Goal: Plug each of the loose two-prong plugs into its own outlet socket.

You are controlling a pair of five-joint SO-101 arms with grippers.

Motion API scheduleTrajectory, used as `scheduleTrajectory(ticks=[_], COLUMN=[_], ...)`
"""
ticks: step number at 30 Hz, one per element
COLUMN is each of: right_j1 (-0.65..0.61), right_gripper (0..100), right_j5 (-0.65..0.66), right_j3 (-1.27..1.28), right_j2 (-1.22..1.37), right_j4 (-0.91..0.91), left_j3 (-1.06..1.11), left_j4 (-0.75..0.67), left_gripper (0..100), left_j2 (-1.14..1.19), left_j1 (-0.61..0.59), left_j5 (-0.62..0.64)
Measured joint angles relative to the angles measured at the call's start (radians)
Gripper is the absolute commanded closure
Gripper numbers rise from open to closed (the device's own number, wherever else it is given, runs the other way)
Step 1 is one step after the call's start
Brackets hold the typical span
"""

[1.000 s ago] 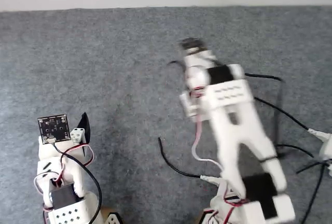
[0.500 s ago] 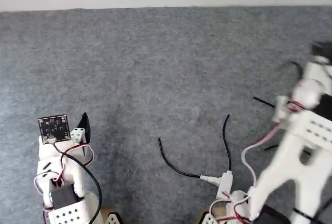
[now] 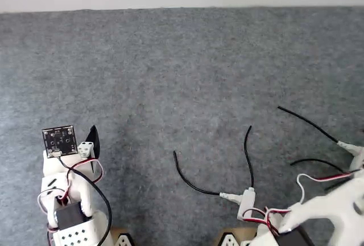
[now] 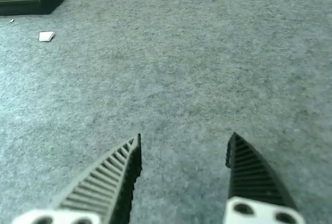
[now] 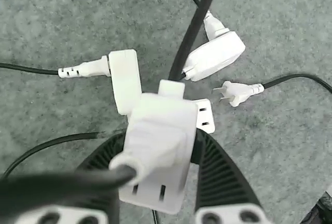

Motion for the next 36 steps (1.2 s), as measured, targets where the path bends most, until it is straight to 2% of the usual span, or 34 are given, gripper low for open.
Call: scheduleTrajectory(ticks=[3,5,9,14,19,27,36], right_j1=[-0.003,-0.002,0.0,0.005,0.031,0.032,0.006], right_gripper=[72.7,69.5,74.3,86.8,99.5,99.1,99.0], right_j5=[0.0,0.0,-0.002,-0.038,-0.135,-0.124,-0.124], right_j3=[0.008,0.012,0.012,0.012,-0.049,-0.241,-0.224], right_j2=[-0.002,-0.002,-0.009,-0.009,-0.009,-0.061,-0.482], right_j4=[0.0,0.0,0.002,0.006,0.153,0.568,0.744], left_j3=[0.0,0.0,0.0,0.0,0.0,0.0,0.0], left_j4=[0.0,0.0,0.0,0.0,0.0,0.0,0.0], left_gripper=[75,75,75,75,75,75,75], left_j2=[0.0,0.0,0.0,0.0,0.0,0.0,0.0], left_j1=[0.0,0.0,0.0,0.0,0.0,0.0,0.0], left_j5=[0.0,0.0,0.0,0.0,0.0,0.0,0.0])
